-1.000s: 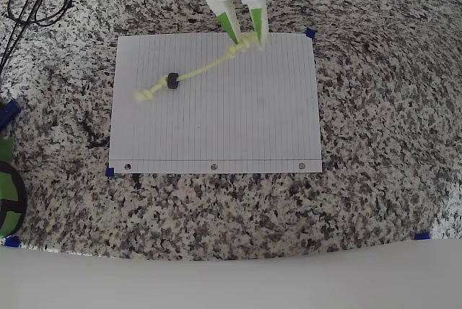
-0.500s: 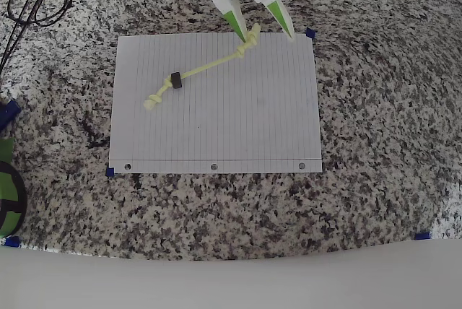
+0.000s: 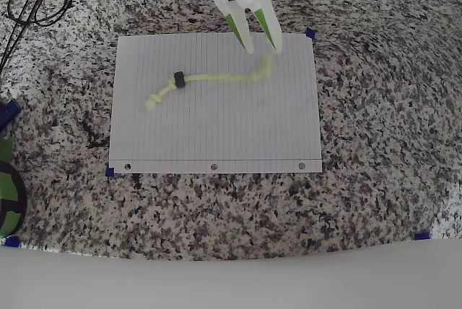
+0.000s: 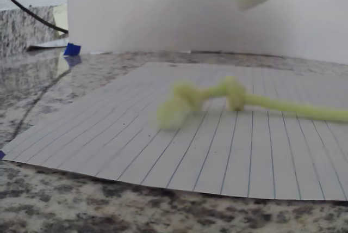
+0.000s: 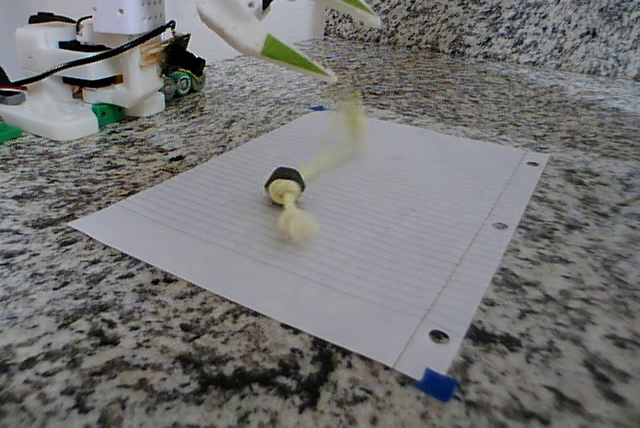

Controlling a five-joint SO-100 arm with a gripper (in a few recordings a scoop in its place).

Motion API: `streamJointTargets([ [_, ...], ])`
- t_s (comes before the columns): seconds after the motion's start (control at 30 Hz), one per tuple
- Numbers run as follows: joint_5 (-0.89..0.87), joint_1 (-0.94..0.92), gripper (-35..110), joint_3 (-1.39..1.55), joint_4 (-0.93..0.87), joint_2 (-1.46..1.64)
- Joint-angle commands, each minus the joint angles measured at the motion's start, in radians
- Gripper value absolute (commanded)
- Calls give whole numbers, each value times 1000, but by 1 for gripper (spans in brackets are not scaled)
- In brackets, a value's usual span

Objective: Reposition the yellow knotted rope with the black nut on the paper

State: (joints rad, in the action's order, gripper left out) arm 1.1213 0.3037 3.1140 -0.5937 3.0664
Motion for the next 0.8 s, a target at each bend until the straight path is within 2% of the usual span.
streamJointTargets([
  [0.0,101,6,75,-20,-95,-6],
  [0.13,192,6,74,-18,-138,-11],
  [0.37,193,-61,72,-58,-118,3],
  [0.53,8,-150,73,-172,-115,-163],
  [0.7,-172,-239,73,-364,-186,-390],
  [0.77,-290,-282,73,-426,-189,-480],
])
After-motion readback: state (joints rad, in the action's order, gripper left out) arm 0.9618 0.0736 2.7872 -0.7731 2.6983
